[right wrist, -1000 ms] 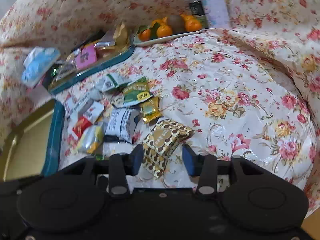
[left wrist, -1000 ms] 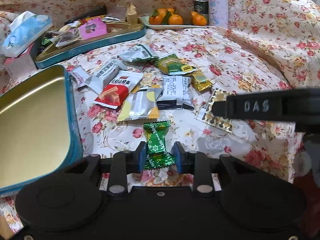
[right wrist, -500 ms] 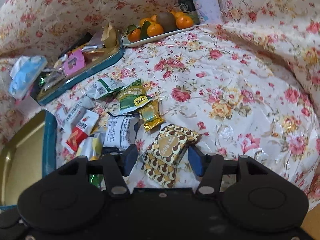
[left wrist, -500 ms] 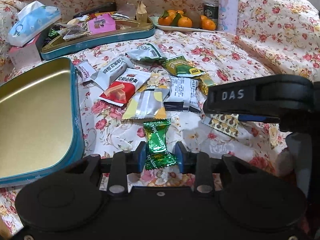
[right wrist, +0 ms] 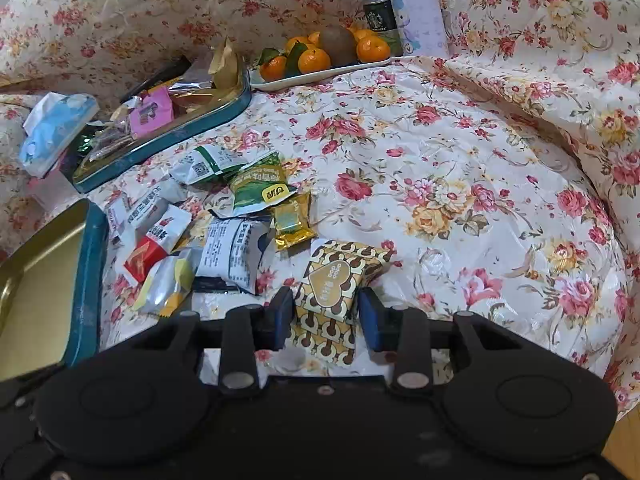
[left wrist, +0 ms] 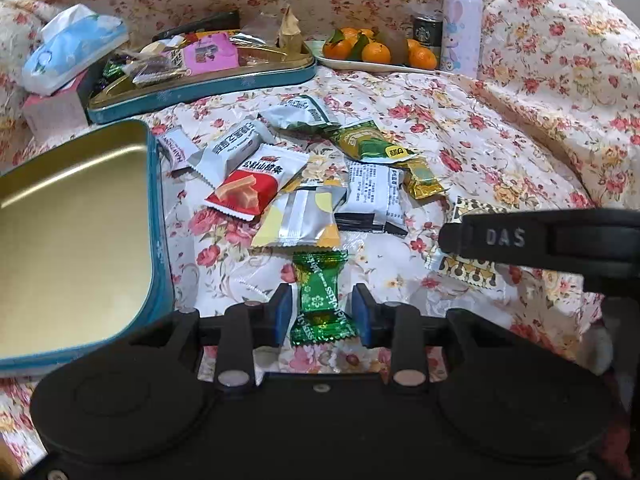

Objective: Organize snacks
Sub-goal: 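Close the left gripper on the green candy while the right gripper grasps the brown patterned packet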

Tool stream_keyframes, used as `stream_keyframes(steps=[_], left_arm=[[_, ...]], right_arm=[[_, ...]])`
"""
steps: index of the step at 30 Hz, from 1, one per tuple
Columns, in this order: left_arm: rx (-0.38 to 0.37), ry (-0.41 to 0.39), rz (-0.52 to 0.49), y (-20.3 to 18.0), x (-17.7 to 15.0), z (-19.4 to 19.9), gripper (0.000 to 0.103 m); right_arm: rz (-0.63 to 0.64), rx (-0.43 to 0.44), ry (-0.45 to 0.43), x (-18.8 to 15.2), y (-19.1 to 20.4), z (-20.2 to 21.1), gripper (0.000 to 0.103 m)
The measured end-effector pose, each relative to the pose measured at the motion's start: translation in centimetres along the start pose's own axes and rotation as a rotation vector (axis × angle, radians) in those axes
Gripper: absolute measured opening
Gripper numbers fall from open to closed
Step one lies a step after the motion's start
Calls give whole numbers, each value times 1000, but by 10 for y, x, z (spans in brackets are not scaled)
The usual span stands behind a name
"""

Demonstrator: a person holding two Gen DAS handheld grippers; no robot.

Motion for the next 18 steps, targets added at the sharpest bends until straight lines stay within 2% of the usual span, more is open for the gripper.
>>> stream_keyframes(steps=[5,11,13,15,18], left_arm=[[-1,5,-4,-2,3,-5,44],[-4,21,-1,-3,5,-8,44],[1,21,-9,-4,5,-8,44],[3,21,-7,-4,5,-8,44],[2,19,2,-3,5,-8,44]], right_arm=[[-16,33,-15,-5,-5,6,34],[-26,25,-15,-5,-7,6,34],[-58,21,-8,-1,-8,4,40],[-82,28,4,3,-6,1,57],[-92,21,13,7,0,-4,64]])
Point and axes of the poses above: each gripper's, at about its wrist camera, not at the fingertips, and z roughly against the way its jaws point, y to its left, x to its top, the point moved 9 cm from there along -z, roughly the way its jaws point, and after that the axes turned 2 degrees about -x, right-handed, at the moved point
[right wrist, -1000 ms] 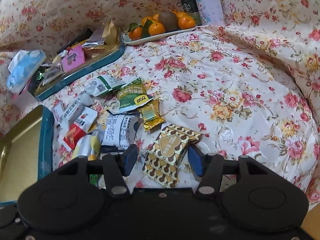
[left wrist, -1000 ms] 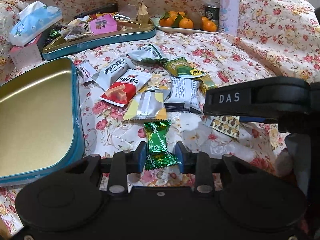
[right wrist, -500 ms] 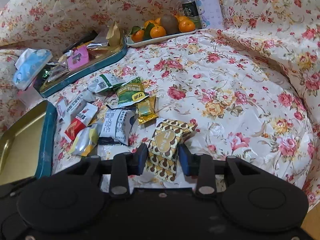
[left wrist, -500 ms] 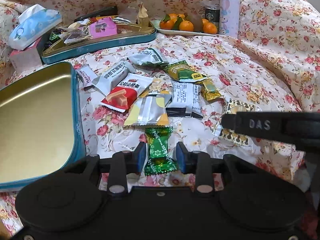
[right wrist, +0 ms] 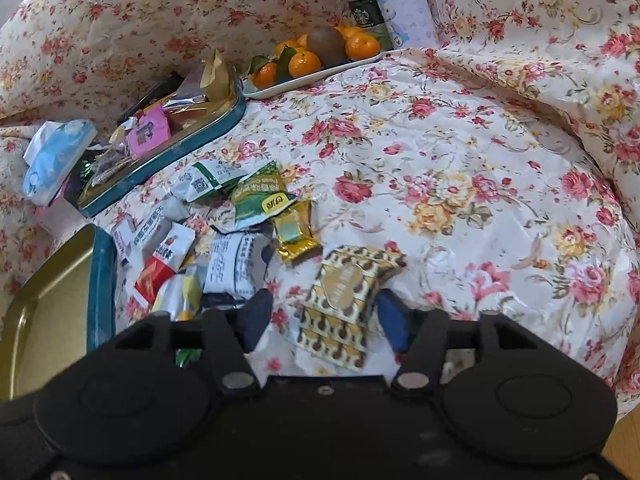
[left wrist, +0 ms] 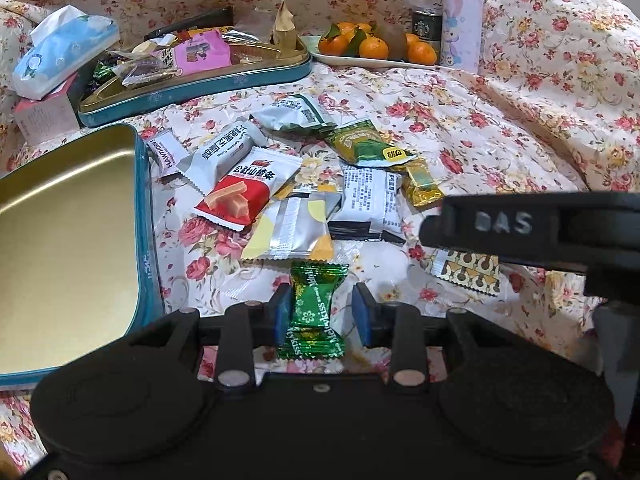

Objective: Organize snacks
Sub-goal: 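Close the left gripper on the green candy while the right gripper grasps the brown patterned packet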

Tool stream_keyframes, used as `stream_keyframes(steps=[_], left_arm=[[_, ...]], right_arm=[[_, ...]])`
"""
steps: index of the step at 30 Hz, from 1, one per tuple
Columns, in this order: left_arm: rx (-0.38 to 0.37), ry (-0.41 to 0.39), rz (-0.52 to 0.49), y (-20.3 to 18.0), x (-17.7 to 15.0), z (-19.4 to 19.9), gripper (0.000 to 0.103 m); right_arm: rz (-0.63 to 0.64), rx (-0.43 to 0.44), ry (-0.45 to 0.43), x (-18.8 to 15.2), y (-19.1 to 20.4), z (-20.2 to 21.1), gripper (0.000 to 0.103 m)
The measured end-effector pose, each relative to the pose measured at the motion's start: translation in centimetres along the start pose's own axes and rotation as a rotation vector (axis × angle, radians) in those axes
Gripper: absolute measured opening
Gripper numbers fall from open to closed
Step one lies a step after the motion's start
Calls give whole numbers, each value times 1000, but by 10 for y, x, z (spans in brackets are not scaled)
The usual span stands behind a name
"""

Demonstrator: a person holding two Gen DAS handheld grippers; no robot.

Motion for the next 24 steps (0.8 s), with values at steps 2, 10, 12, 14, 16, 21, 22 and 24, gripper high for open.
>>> stream_keyframes(steps=[2,10,12,14,16,21,22,24], left_arm=[[-2,-4,6,1,1,0,44],[-22,-25,49,6,1,1,27],[-33,-24,63,7,0,3,26],[-46,-21,75,7,-1,5,26],[-56,-21,82,7,-2,8,26],[-68,-27,91,6,-7,18,26],[-70,-23,92,6,-9,19,26],[-78,-19,93,5,-13,26,26]], right_arm=[[13,-33,-3,2,4,-4,64],[60,-103,-40,1,-3,-3,35],[44,-73,-40,-1,-8,1,35],[35,-49,-43,-3,-12,6,35],[30,-28,-51,-5,-14,11,35],[32,24,-79,-9,-15,25,35],[37,35,-79,-10,-14,28,35],[47,54,-74,-13,-12,34,35]])
Point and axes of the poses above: each gripper's, at about its wrist camera, not at the fingertips, and z roughly against the way its jaws point, y to its left, x to its top, the point moved 9 cm from there along -z, roughly the way its jaws point, and after that the axes turned 2 degrees about -x, right-handed, at the moved point
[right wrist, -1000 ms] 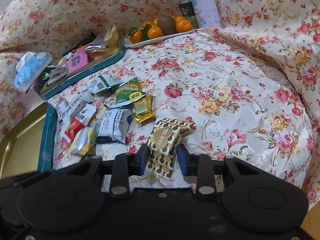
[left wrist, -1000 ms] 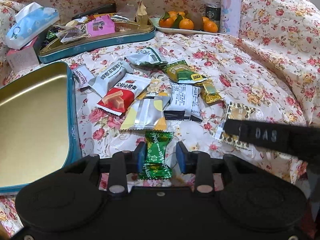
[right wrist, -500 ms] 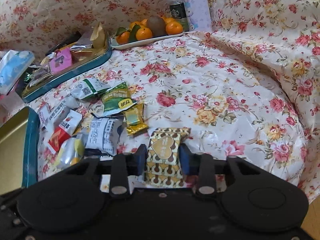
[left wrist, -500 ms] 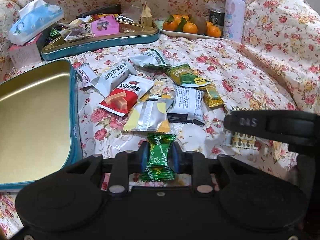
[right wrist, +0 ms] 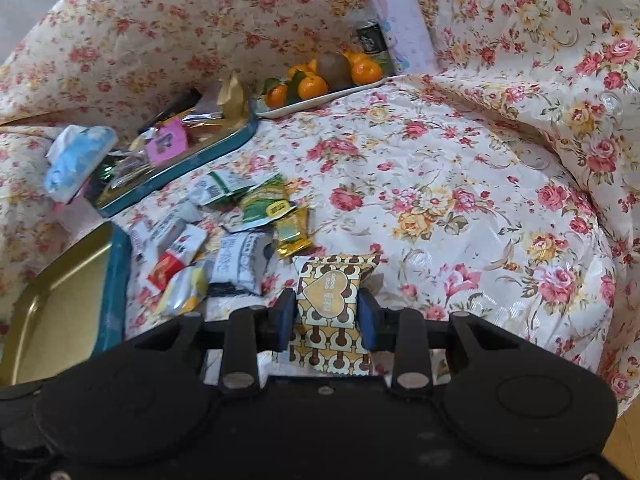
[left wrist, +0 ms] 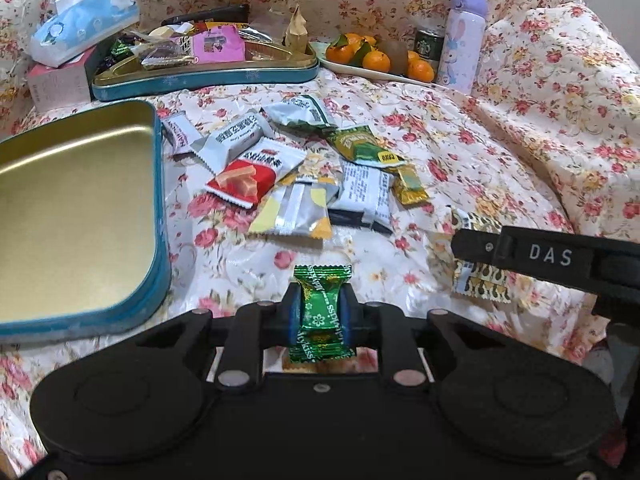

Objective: Organize snacks
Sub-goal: 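Close the left gripper on the green candy while the right gripper grasps the brown patterned packet, then carry the green candy over the gold tray and open the left gripper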

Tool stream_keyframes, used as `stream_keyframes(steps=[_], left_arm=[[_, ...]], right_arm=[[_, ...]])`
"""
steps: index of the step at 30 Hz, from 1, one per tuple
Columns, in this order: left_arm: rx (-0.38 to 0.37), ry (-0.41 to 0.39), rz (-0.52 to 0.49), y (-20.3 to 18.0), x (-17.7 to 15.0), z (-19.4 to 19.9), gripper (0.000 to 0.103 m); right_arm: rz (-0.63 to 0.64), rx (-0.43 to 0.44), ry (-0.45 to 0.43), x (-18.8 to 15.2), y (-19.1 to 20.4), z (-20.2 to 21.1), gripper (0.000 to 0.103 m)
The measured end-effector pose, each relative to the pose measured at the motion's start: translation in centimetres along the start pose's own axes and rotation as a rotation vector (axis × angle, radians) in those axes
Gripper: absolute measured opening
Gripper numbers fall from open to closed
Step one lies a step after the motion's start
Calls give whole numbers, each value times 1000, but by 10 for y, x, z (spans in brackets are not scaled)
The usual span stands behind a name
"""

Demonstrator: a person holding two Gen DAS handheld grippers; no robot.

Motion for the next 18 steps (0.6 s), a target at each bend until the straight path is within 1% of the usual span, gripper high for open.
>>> stream_keyframes(steps=[2,5,8,14,18], left_arm=[[-2,2,-7,0,-5,7,26],[20,0,-30,1,-14,20,26],[42,-4,-29,8,-23,33,26],[92,10,33,35,-41,55,26],[152,3,81,60,-55,72,26]], right_arm=[[12,24,6,-3,3,7,35],[34,56,24,-10,9,16,35],[66,88,48,-21,19,25,35],[153,146,93,-46,47,42,35],[226,191,126,-65,71,53,35]])
Point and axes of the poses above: each gripper's, at about its wrist camera, not at the fingertips, and z roughly against the way its jaws point, y to its left, x to its top, the point moved 9 cm from there along -z, roughly the way its jaws point, and after that the axes turned 2 degrees about -x, right-handed, at the moved point
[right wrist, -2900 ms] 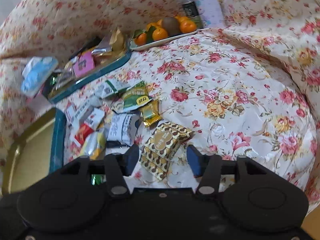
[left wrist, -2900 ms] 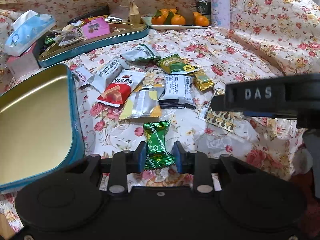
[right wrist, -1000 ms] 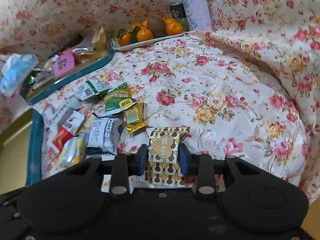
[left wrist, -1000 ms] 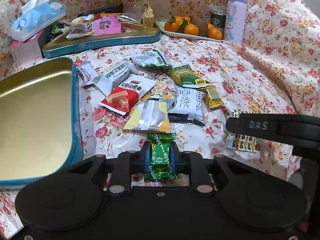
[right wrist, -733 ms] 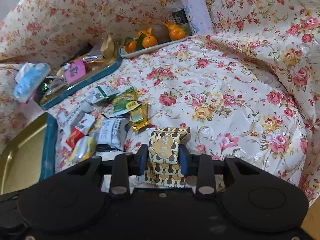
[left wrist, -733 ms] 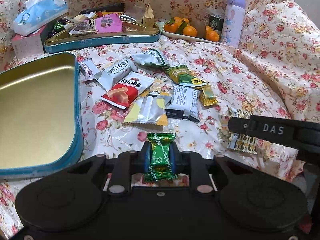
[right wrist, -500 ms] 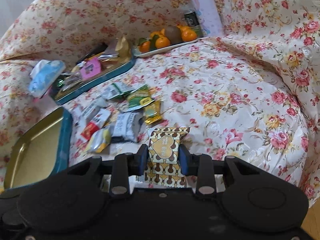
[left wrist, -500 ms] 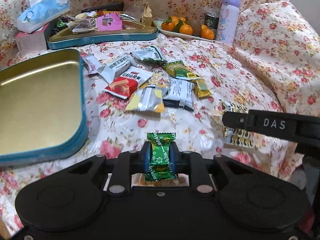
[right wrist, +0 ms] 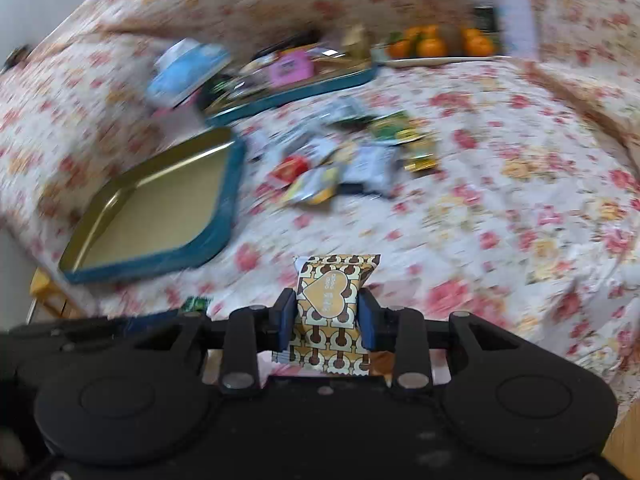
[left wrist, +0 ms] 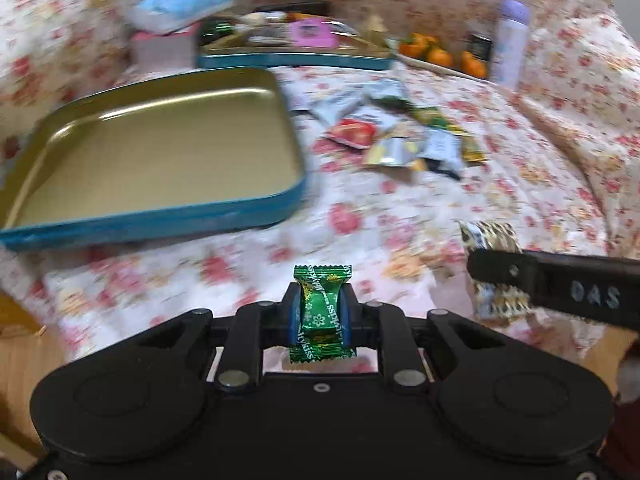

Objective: Organize snacks
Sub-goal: 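Carry the green candy over the gold tray and open the left gripper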

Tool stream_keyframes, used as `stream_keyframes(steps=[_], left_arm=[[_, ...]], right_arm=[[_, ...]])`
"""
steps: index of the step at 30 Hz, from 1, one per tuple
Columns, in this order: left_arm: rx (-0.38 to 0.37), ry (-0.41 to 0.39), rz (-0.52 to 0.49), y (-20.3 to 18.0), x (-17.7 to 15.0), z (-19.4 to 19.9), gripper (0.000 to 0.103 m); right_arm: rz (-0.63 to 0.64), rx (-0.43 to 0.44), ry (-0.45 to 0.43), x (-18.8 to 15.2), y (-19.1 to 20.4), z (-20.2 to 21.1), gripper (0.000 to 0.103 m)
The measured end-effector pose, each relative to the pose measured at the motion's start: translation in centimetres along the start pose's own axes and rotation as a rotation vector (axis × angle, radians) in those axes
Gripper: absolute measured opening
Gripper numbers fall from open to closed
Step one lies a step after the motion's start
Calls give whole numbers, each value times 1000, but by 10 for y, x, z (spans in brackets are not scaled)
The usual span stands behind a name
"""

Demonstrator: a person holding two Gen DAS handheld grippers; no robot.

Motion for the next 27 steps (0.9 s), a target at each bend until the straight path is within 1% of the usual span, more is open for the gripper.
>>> stream_keyframes(steps=[6,10,15,21,23,25,27], left_arm=[[109,-39,83,45,-9,18,26],[156,-80,148,75,-2,31,26],[235,-147,193,109,23,41,26],[316,-206,224,147,61,38,26],[333,-207,239,158,71,33,26],[360,-184,253,169,76,24,26],[364,-166,270,177,79,15,26]], right_arm=[[97,97,47,-19,49,-2,35],[148,157,55,-21,84,-7,35],[191,220,18,1,123,-15,35],[216,223,-53,40,145,-31,35],[214,211,-67,52,149,-37,35],[208,199,-73,62,150,-45,35],[198,185,-73,69,151,-56,35]])
Point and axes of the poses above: each gripper's, at about its wrist camera, not at the fingertips, and z roughly against the way its jaws point, y to its left, x to its top, the point moved 9 cm from there along -z, roughly the way its jaws point, and after that the axes turned 2 degrees about -x, right-handed, at the moved point
